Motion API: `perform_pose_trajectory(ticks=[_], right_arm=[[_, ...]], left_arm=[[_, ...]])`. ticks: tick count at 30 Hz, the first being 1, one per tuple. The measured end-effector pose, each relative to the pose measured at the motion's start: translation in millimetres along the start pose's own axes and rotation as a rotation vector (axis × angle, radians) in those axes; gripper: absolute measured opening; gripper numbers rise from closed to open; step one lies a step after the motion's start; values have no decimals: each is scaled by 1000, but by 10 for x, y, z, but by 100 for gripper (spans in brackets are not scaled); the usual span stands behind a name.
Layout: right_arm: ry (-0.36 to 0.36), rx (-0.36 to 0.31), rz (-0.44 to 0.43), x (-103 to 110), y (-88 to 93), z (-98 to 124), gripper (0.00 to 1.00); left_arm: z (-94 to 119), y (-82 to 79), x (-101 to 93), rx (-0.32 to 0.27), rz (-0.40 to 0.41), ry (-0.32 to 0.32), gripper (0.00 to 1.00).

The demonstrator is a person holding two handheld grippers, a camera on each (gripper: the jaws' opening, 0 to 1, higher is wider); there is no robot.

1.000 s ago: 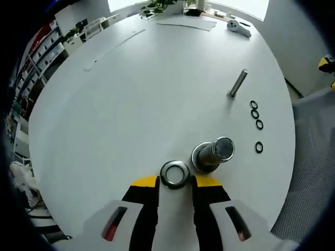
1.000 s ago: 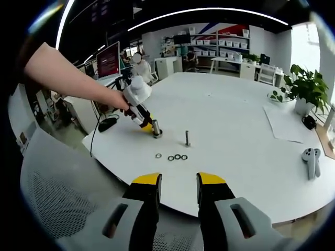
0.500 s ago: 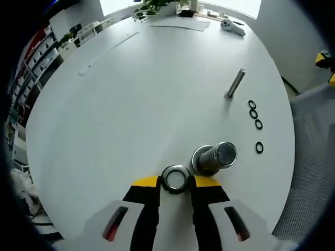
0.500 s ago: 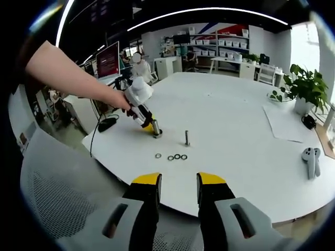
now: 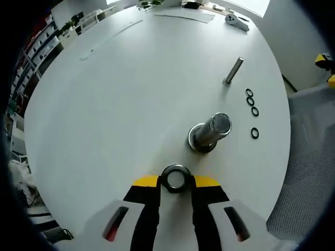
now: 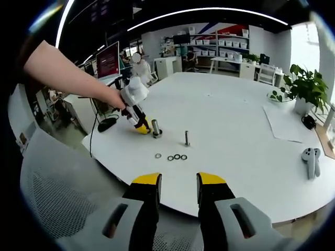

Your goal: Place the washer onto the threaded stud by aligning its center hole with the stud, sliding it down to the base, and recovering from edge contact or off-axis alignment until the washer reaches the visible bottom stop.

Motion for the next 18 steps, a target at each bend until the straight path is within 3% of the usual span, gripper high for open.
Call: perform_pose_trajectory(ticks=[6,10,18], right_arm=[[1,-3,0,-1,-8,0,29],[2,-4,-1,-4,-7,-1,29],[4,-6,-1,-10,-10,0,29]], left_arm=[[-7,11,-46,14,67,5,21],[-37,16,-31,45,-3,-52,22],[-68,24,-15,68,16,-55,24]])
Point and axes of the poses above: the point that each gripper's makers call its tool centre point, and the gripper's own axes: z roughly backward along the fingers, x roughly to its left, y roughly out of its underside, the point moved 1 cm from there along z, roughly backward along the fingers, and after that the axes turned 15 degrees about z, right-handed, at the moved point
